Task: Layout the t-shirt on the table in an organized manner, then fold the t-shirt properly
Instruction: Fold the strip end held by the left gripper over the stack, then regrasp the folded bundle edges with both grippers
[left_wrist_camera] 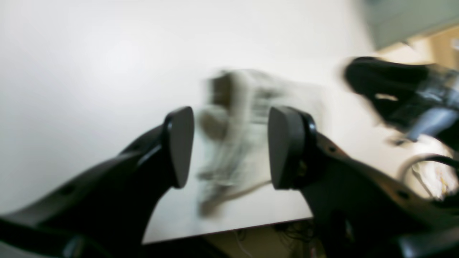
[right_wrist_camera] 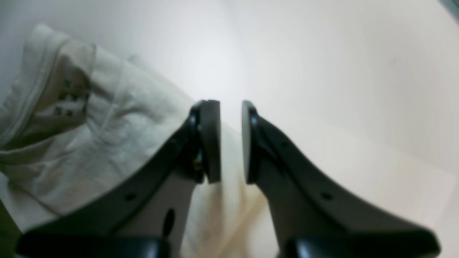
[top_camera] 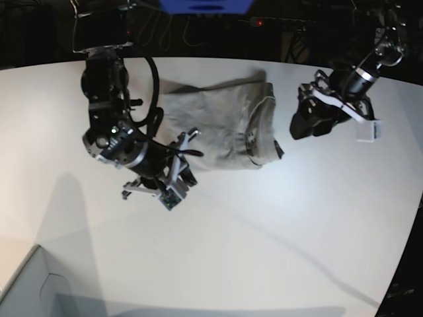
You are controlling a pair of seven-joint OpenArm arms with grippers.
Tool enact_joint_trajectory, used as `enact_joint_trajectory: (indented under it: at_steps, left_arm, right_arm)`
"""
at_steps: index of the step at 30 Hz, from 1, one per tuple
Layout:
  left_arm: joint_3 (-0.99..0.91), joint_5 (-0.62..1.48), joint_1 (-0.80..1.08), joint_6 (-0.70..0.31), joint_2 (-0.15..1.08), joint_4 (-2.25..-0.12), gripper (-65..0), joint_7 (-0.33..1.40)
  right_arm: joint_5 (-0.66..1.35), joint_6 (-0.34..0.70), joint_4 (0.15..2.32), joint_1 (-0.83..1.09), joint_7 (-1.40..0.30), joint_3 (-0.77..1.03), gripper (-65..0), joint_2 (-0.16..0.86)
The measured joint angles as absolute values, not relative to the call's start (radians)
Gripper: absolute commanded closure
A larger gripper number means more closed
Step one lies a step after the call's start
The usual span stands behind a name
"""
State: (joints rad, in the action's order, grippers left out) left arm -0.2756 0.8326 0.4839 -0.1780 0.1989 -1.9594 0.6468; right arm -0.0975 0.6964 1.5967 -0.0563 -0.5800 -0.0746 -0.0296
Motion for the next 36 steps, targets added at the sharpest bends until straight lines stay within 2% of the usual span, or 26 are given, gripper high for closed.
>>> enact_joint_trajectory:
  at_steps: [4,8,11,19,25,27,29,31,32,36]
  left_arm:
    - [-0.191,0.821,0.413,-0.175,0.196,-1.900,-32.6,0.646]
    - [-0.166,0.815,0.336,-0.157,0.196,-1.733,-32.7,0.649]
    - [-0.162,0.820,0.313,-0.158,0.181,-1.699,-32.7,0.647]
    - [-0.154,0.814,0.186,-0.155,0.126,-1.564,-32.7,0.640]
    - [-0.043,0.817,0.099,-0.161,0.129,-1.463,-32.4,0.648]
    - [-0.024,0.817,0.077,-0.162,0.126,-1.446,-28.2,0.643]
    - [-0.024,0.820,0.065,-0.164,0.119,-1.425,-17.3,0.638]
    - [-0.024,0.820,0.053,-0.165,0.119,-1.419,-2.9,0.640]
    - [-0.025,0.821,0.045,-0.165,0.120,-1.419,0.0,0.641]
    - [-0.025,0.822,0.004,-0.161,0.121,-1.419,-1.0,0.640]
  right_arm:
    - [-0.086,0.696,1.650,-0.044,-0.567,-0.045,-9.9,-0.015]
    - [-0.097,0.697,1.649,-0.034,-0.580,0.025,-15.5,-0.011]
    - [-0.093,0.696,1.652,-0.035,-0.575,0.068,-18.2,-0.012]
    - [-0.099,0.696,1.652,-0.021,-0.577,0.117,-18.2,-0.010]
    - [-0.094,0.698,1.652,-0.013,-0.575,0.112,-18.2,0.011]
    - [-0.098,0.698,1.652,-0.008,-0.576,0.117,-18.2,0.020]
    - [-0.097,0.698,1.651,-0.006,-0.576,0.115,-18.2,0.021]
    - [-0.097,0.698,1.651,-0.006,-0.575,0.115,-18.2,0.019]
    - [-0.097,0.698,1.652,-0.006,-0.575,0.115,-18.2,0.019]
    - [-0.097,0.698,1.652,-0.008,-0.575,0.115,-18.2,0.019]
